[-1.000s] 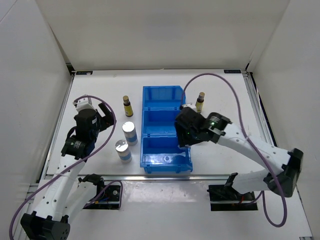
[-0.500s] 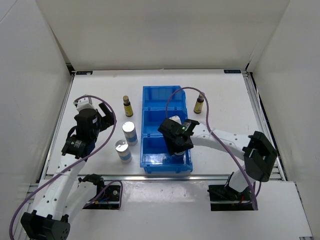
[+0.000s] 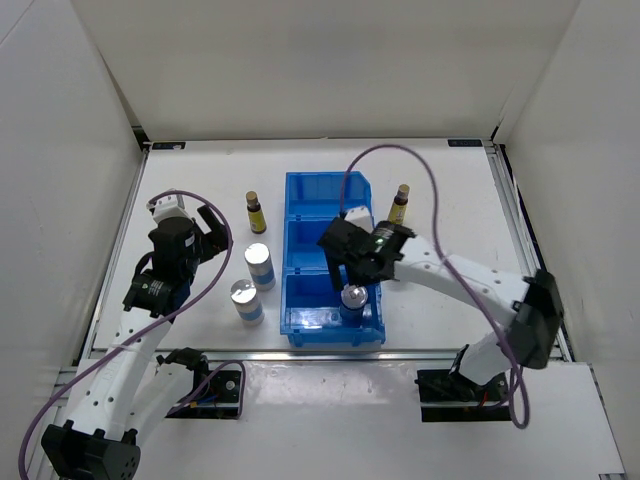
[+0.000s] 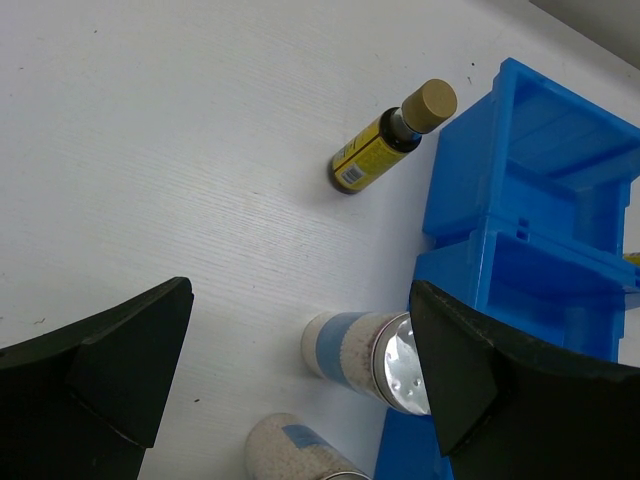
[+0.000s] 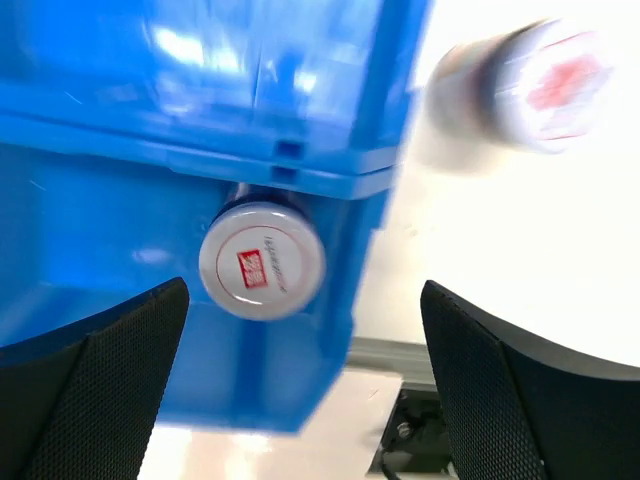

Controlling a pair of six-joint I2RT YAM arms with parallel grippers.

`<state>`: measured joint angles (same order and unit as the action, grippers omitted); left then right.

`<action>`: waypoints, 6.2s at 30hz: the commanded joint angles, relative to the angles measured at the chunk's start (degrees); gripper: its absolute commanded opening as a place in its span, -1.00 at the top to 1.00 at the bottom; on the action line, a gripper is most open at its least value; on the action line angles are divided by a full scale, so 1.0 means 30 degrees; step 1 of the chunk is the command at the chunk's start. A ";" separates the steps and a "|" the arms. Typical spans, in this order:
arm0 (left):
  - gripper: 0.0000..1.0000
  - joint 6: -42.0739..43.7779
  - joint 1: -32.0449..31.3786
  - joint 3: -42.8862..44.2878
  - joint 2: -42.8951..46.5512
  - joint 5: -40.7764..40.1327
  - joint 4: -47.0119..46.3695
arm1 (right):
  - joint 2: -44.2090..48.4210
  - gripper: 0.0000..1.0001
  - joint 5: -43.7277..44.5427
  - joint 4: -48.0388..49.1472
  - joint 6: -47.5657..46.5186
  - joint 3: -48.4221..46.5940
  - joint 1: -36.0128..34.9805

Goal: Organize the condiment bottles

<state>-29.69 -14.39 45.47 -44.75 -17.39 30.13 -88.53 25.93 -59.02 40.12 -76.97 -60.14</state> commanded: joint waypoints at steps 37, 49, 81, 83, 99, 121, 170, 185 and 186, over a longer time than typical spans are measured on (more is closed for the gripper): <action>-1.00 0.0142 -0.0066 0.0633 0.0093 -0.0269 0.0152 | 0.0088 0.06 -0.2862 0.3300 -0.5701 0.1545 1.1054; -1.00 0.0142 -0.0066 0.0633 -0.0258 -0.0269 0.0152 | 0.3934 0.66 0.0789 0.1511 -0.5697 -0.1619 0.7568; -1.00 0.0142 -0.0066 0.0633 -0.0434 -0.0093 0.0152 | -0.4327 -0.49 -0.5539 0.5144 -0.6312 -0.0389 1.3922; -1.00 0.0142 -0.0066 0.0633 -0.0434 -0.0093 0.0152 | -0.4327 -0.35 -0.5336 0.5144 -0.6312 -0.0389 1.3923; -1.00 0.0142 -0.0066 0.0633 -0.0434 -0.0093 0.0152 | 0.1351 0.85 -0.2174 0.1660 -0.5756 0.0490 1.0996; -1.00 0.0142 -0.0066 0.0633 -0.0610 -0.0269 0.0152 | 0.2149 1.00 -0.0148 0.0337 -0.5228 -0.4842 -0.0105; -1.00 0.0493 -0.0066 0.0809 -0.0962 -0.0298 0.0531 | -0.0960 -1.00 -0.0764 0.2741 -0.4258 -0.5717 -0.3245; -1.00 0.3743 -0.0066 0.1600 -0.1665 0.7074 0.0038 | -0.3982 -1.00 -0.0295 0.1946 -0.6254 -1.0178 -0.3245; -1.00 0.3919 -0.0066 0.1600 -0.1665 0.7636 0.0035 | -0.3628 -1.00 0.0053 0.1950 -0.6051 -0.9768 -0.3245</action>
<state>-21.96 -14.39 48.21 -49.98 -4.84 31.09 -103.57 23.81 -53.12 22.17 -107.59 -69.52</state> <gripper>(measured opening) 0.999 0.998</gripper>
